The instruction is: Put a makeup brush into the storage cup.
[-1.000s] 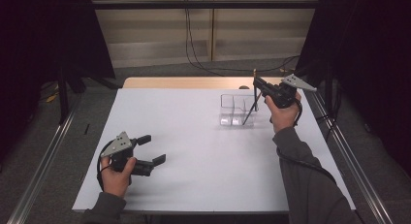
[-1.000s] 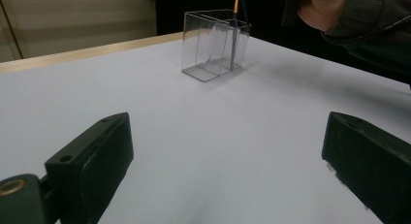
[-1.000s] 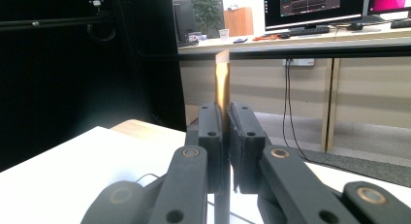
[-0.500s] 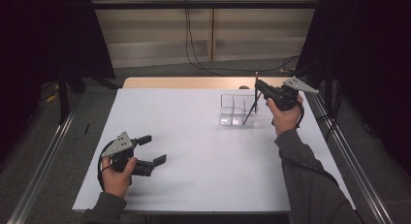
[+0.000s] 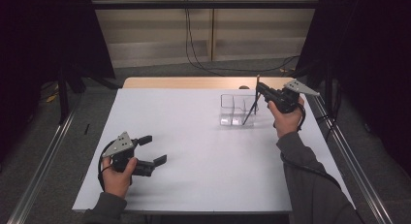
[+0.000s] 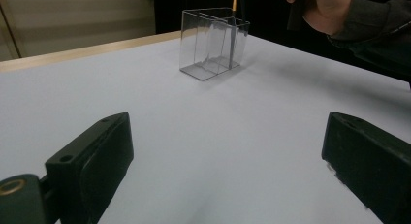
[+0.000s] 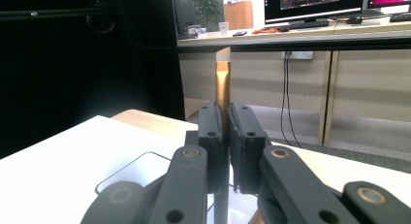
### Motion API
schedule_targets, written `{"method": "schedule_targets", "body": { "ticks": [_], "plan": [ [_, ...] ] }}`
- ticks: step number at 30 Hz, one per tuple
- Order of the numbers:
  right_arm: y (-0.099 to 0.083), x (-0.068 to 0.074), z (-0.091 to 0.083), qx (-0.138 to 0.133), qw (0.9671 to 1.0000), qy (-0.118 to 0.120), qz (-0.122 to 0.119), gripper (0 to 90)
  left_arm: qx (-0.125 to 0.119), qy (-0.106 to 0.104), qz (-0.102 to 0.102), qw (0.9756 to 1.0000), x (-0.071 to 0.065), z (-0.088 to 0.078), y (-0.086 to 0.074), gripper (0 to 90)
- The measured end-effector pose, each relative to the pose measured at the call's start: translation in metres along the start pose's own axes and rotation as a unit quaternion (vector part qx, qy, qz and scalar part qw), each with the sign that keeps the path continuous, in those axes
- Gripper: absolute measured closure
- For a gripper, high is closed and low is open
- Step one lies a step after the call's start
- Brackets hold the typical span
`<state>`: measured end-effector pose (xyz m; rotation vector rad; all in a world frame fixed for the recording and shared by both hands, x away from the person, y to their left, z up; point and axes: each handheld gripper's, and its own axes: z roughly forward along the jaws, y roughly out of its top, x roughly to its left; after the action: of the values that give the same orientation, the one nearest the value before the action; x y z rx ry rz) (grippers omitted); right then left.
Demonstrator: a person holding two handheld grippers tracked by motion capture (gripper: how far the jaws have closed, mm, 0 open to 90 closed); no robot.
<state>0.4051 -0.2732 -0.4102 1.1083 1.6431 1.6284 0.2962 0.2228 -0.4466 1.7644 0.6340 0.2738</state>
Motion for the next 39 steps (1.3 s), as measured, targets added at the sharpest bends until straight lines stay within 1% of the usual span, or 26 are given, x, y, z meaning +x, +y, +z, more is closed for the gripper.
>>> {"method": "schedule_targets", "body": {
  "ticks": [4,6,11,13,14,15,17,18,19,23,31,33,34,36,37,39],
  "plan": [
    [0.0,0.0,-0.001,0.002,1.0,0.0,0.001,85.0,0.0,0.001,0.0,1.0,0.0,0.0,0.0,4.2],
    [0.0,0.0,-0.002,0.001,1.0,-0.002,-0.001,85.0,0.0,-0.003,0.002,1.0,0.0,0.0,0.0,4.2],
    [0.0,0.001,-0.003,0.0,1.0,-0.002,-0.003,85.0,0.002,0.0,0.006,1.0,0.0,-0.001,0.0,4.2],
    [0.0,0.001,-0.003,0.0,1.0,-0.002,0.001,85.0,0.004,0.0,0.007,1.0,0.0,0.0,0.0,4.2],
    [0.0,0.001,-0.004,0.001,1.0,-0.002,-0.001,85.0,0.002,0.0,0.005,1.0,0.0,0.0,0.0,4.2],
    [0.0,0.001,-0.005,0.001,1.0,-0.002,-0.002,84.9,0.005,-0.001,0.009,0.9999,0.0,-0.001,0.001,4.2],
    [-0.001,0.001,-0.006,0.0,1.0,-0.003,-0.001,85.0,0.004,0.001,0.01,0.9999,0.0,0.0,0.001,4.2],
    [-0.001,0.001,-0.006,0.001,1.0,-0.004,-0.001,84.9,0.004,0.0,0.01,0.9999,0.0,0.0,0.001,4.2],
    [-0.001,0.001,-0.007,0.001,1.0,-0.004,-0.002,84.9,0.001,0.0,0.004,1.0,-0.001,0.0,0.001,4.2],
    [0.0,0.001,-0.008,0.003,1.0,-0.002,-0.005,84.9,0.0,-0.001,0.003,1.0,-0.001,0.0,0.001,4.2],
    [-0.001,0.002,-0.011,0.002,1.0,-0.003,-0.005,84.9,0.0,-0.001,0.005,1.0,-0.002,0.0,0.001,4.2],
    [-0.002,0.002,-0.012,0.0,1.0,-0.005,-0.002,84.9,0.0,-0.001,0.005,1.0,-0.002,0.0,0.001,4.2],
    [-0.003,0.002,-0.012,0.0,1.0,-0.003,-0.004,84.9,0.0,-0.001,0.005,1.0,-0.002,0.0,0.001,4.2],
    [-0.004,0.002,-0.013,0.003,1.0,-0.003,-0.003,84.9,0.001,0.0,0.008,1.0,-0.001,0.0,0.001,4.2],
    [-0.005,0.002,-0.013,0.004,1.0,-0.002,-0.002,84.9,0.001,-0.001,0.006,1.0,-0.002,0.0,0.001,4.2],
    [-0.006,0.002,-0.014,0.004,1.0,-0.005,-0.004,85.0,0.002,0.0,0.009,1.0,-0.002,0.0,0.001,4.2]
  ]
}}
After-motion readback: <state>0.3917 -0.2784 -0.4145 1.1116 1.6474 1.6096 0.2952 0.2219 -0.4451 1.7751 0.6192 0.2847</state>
